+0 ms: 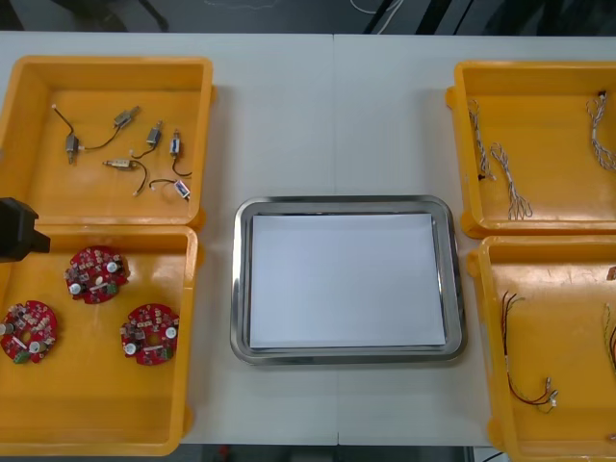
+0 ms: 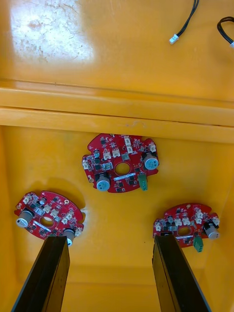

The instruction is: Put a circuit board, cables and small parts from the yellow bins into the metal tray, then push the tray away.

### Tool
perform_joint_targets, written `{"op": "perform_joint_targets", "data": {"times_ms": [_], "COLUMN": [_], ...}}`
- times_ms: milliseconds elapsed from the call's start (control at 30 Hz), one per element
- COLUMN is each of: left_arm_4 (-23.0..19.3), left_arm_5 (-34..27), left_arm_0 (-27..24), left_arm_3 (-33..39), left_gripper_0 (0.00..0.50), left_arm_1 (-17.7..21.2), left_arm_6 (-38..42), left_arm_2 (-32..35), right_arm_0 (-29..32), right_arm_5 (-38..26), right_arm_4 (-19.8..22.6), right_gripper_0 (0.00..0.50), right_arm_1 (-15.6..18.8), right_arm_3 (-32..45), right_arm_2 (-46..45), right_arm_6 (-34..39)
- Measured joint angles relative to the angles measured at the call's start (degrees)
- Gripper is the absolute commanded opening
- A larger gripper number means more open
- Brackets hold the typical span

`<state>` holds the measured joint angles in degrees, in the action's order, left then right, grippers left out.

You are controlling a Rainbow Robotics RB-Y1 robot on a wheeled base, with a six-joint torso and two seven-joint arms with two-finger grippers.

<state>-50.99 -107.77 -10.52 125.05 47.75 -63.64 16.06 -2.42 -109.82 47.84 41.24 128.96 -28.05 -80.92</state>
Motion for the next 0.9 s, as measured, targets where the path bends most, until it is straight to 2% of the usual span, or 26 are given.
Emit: {"op": "perform_joint_targets", "data": {"times_ms": [900], "left_arm_4": [0.00], "left_arm_5": [0.00], "left_arm_0": [0.00], "left_arm_3": [0.00], "left_gripper_0": [0.500], "left_arm_1": [0.00], "left_arm_6": [0.00], "left_arm_2": [0.00], "right_arm_0": [0.00], "right_arm_5": [0.00], "right_arm_4": [0.00], "right_gripper_0": [0.500], "right_arm_1": [0.00], "right_arm_3": [0.00], "right_arm_2": [0.00], "right_arm_6": [0.00]}}
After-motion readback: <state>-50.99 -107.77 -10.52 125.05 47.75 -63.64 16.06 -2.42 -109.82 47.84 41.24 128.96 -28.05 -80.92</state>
